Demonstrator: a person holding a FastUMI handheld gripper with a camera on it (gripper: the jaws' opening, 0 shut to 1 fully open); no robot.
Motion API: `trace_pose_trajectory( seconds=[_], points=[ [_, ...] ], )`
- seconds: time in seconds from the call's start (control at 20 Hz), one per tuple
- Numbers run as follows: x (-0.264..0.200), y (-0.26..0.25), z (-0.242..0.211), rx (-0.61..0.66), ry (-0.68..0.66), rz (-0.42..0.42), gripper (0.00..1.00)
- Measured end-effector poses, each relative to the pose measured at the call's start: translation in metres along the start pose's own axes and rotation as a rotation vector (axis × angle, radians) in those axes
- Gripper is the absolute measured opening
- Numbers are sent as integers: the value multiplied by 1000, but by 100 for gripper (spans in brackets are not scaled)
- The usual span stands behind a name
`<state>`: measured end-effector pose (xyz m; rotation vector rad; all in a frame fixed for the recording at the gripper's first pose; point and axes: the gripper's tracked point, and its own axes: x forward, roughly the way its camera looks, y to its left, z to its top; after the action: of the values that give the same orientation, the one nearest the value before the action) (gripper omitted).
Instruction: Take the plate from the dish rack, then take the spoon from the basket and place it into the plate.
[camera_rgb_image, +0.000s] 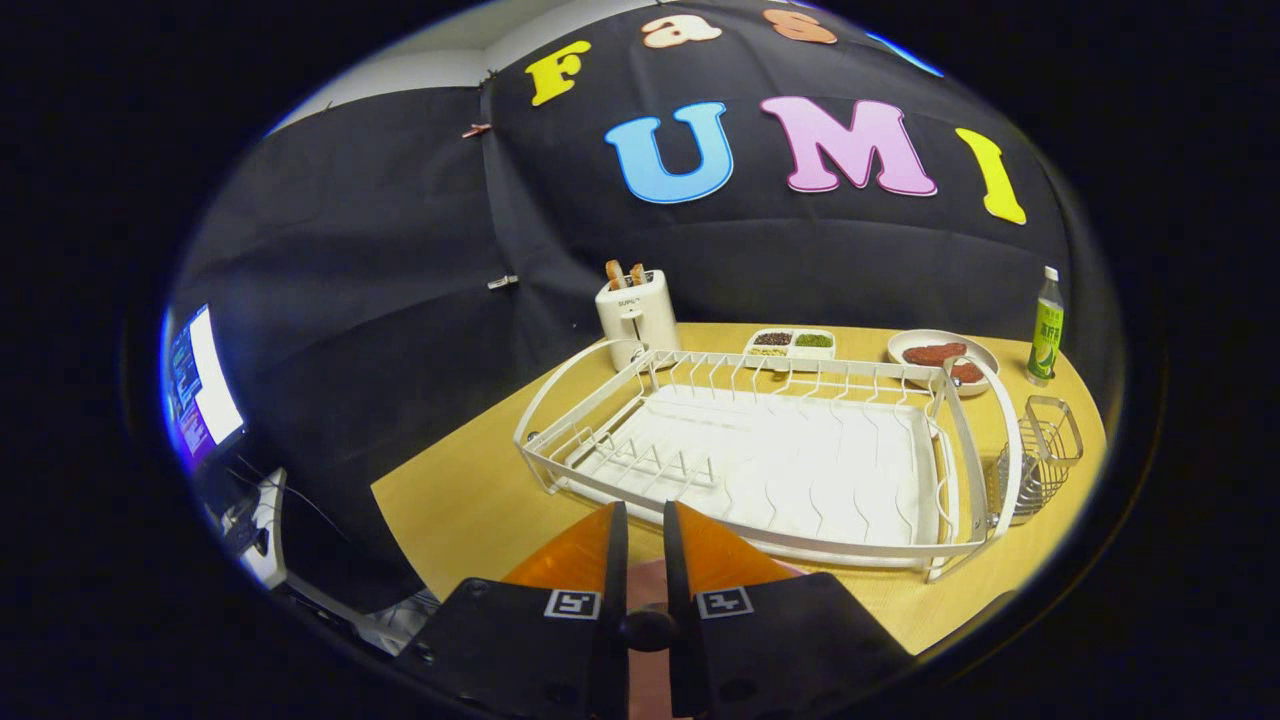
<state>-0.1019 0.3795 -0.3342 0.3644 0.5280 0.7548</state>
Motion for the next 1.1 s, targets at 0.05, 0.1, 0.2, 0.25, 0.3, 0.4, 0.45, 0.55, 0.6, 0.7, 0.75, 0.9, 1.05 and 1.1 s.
trace_pose_trajectory(
  seconds=[0.05,0.1,0.2,0.25,0.3,0.4,0.45,0.55,0.6,0.7,0.75,0.9,1.05,1.1],
  points=[
    [1,2,-1,-10,-14,11,20],
    [-5,-1,-4,-22,-14,13,20],
    [-15,-5,-16,-34,9,29,21],
    [-19,-9,-22,-38,21,34,22],
    [-22,-12,-28,-38,28,38,22],
    [-25,-20,-38,-47,47,35,22],
    [-25,-26,-45,-60,62,24,23],
    [-23,-33,-57,-74,85,17,24],
    [-22,-36,-60,-81,92,11,24],
    [-18,-42,-69,-116,122,9,28],
    [-16,-42,-73,-129,129,12,27],
    [-16,-44,-80,-144,155,19,25],
    [-18,-43,-70,-143,144,8,37],
    [-20,-43,-65,-144,143,7,43]
  ],
)
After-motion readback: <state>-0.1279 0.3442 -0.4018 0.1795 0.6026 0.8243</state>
